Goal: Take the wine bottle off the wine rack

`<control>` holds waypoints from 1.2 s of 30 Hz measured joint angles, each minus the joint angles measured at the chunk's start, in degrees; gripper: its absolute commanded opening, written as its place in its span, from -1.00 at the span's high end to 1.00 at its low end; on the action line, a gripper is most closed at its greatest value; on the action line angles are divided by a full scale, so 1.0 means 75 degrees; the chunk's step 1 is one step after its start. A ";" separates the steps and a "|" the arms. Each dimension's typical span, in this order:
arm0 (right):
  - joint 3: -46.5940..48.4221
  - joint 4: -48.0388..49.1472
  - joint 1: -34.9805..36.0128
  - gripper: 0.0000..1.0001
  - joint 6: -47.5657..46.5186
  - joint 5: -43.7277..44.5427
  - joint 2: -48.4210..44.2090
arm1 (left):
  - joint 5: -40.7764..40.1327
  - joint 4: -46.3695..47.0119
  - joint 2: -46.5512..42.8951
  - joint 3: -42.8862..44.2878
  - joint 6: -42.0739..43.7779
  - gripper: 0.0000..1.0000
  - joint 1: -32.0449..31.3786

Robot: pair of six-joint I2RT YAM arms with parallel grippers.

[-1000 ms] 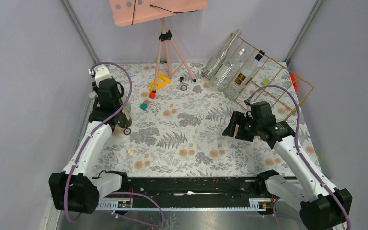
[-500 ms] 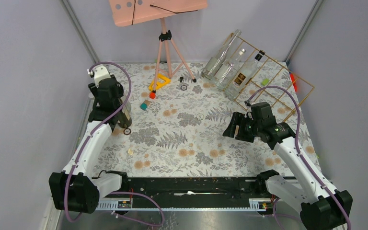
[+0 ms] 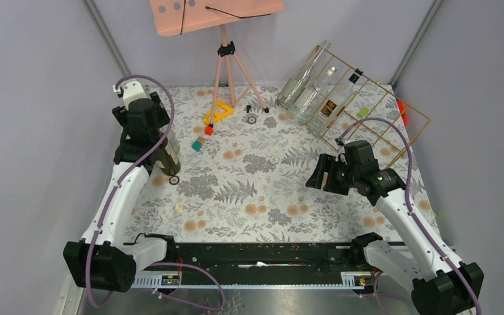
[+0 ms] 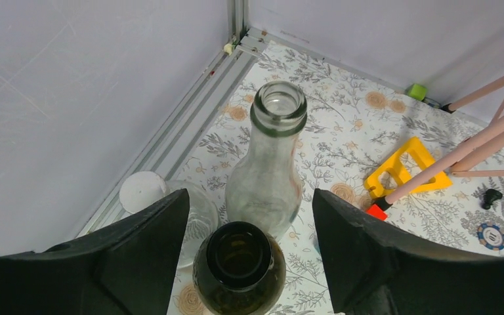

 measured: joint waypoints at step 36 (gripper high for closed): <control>0.5196 0.0105 -0.0291 -0.51 0.0385 0.3311 0.3462 | 0.1617 -0.2818 -0.2798 -0.1612 -0.0370 -0.53 -0.4360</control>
